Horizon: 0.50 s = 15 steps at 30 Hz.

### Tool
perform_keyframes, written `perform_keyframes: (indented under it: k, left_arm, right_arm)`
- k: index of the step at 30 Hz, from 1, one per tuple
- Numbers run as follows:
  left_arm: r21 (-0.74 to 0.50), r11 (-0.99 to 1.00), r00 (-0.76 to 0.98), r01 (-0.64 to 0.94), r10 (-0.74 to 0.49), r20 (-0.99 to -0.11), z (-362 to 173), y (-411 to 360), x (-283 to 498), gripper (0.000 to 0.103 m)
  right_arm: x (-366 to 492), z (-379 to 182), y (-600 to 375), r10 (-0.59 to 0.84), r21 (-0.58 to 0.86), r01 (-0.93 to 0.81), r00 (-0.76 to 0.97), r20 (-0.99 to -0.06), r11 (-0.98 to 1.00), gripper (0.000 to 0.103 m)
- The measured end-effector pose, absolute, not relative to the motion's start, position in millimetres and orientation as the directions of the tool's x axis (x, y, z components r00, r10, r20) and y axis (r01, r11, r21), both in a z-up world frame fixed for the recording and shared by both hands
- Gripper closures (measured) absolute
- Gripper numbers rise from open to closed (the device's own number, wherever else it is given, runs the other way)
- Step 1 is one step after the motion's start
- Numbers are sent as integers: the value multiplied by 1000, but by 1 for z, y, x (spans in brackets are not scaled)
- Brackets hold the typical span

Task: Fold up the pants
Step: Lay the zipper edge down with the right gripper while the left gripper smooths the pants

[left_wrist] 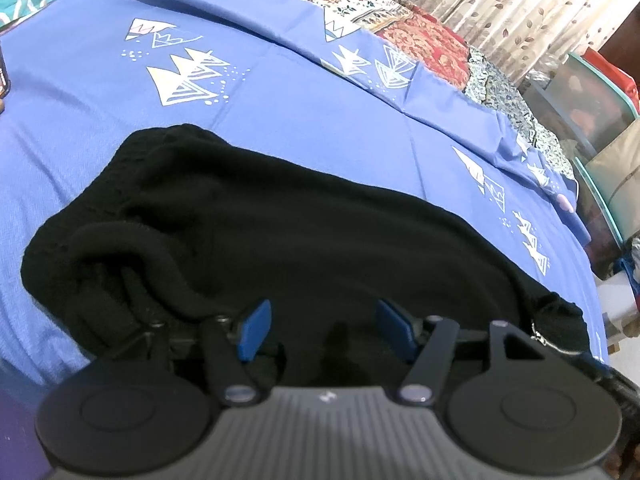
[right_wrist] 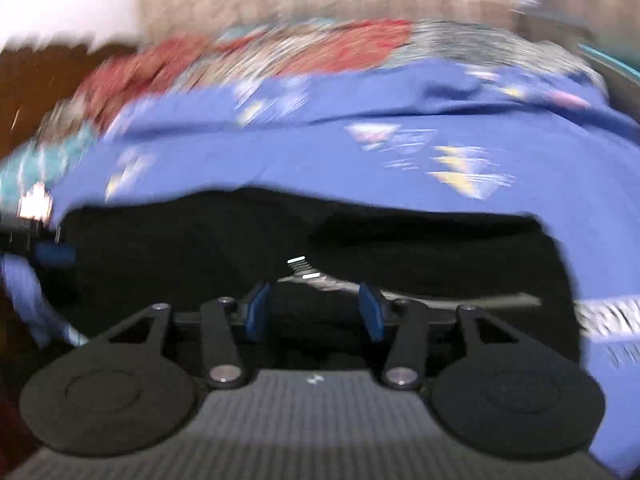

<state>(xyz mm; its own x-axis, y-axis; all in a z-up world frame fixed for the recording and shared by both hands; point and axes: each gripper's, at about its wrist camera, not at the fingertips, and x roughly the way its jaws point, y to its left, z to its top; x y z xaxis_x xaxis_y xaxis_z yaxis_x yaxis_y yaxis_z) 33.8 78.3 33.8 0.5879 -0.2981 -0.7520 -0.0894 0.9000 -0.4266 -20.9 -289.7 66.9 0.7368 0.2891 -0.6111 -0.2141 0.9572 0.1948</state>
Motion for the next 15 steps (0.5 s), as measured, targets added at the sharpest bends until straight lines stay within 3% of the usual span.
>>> perform_keyframes:
  k: [4, 8, 11, 15]
  left_arm:
    - [-424, 901, 586, -90, -296, -754, 33, 74, 36, 41]
    - [-414, 907, 607, -77, -286, -741, 43, 78, 28, 41]
    - [-396, 913, 652, -101, -240, -719, 57, 100, 14, 40]
    - [-370, 906, 709, -207, -122, -694, 72, 150, -14, 27]
  right_arm:
    - [-19, 75, -311, 177, 190, -77, 786, -592, 979, 53]
    - [-6, 68, -300, 219, 272, -70, 793, -569, 960, 54]
    - [8, 51, -274, 252, 271, -102, 755, -605, 957, 54]
    - [20, 27, -246, 173, 128, -117, 708, -685, 985, 53]
